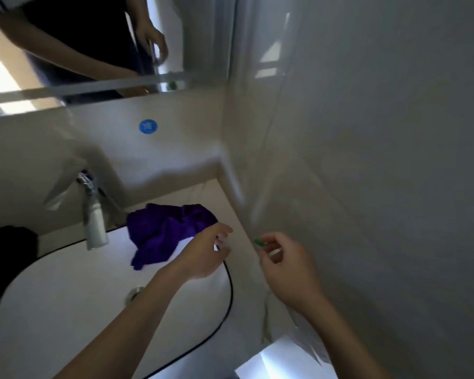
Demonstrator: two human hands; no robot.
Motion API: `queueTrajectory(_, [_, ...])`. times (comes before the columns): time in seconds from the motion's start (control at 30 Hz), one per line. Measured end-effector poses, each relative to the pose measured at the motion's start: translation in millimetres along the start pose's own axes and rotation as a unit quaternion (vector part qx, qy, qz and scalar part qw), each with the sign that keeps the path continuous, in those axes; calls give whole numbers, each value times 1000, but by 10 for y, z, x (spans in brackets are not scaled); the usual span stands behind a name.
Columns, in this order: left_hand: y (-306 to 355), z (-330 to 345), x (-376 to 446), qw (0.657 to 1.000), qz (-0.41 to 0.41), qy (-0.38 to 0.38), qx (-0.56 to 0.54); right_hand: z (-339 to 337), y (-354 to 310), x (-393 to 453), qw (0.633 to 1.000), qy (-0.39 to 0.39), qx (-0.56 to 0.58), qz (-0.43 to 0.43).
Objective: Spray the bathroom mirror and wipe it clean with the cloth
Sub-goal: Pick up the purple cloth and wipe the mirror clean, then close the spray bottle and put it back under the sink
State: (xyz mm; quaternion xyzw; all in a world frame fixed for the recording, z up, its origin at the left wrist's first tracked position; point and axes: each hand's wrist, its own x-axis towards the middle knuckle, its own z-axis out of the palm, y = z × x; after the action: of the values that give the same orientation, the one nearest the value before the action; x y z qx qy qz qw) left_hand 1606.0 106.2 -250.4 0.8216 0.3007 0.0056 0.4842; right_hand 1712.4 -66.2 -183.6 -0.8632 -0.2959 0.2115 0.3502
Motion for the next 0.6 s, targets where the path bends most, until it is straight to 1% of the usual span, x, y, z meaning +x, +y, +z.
queueTrajectory(0.1, [56,173,-129,999,25,0,25,-235,164,-129,999,44,-6,23])
queueTrajectory(0.17, [15,191,-255,999,36,1,16,-291,253,-140,997,61,-43,25])
queueTrajectory(0.2, [-36,165,-328,1000,28,0,-3,-283,302,-125,996,63,-65,24])
queueTrajectory(0.27, [-146,33,-501,999,-16,7,-38,-214,376,-74,992,64,-109,18])
queueTrajectory(0.37, [-327,-225,-766,995,-74,46,-48,-3,450,-1,988,49,-146,-9])
queueTrajectory(0.47, [-394,-381,-984,991,-95,67,-60,235,514,25,990,18,-138,23])
queueTrajectory(0.6, [-408,-416,-1171,991,-102,60,-57,348,630,26,991,49,-119,35])
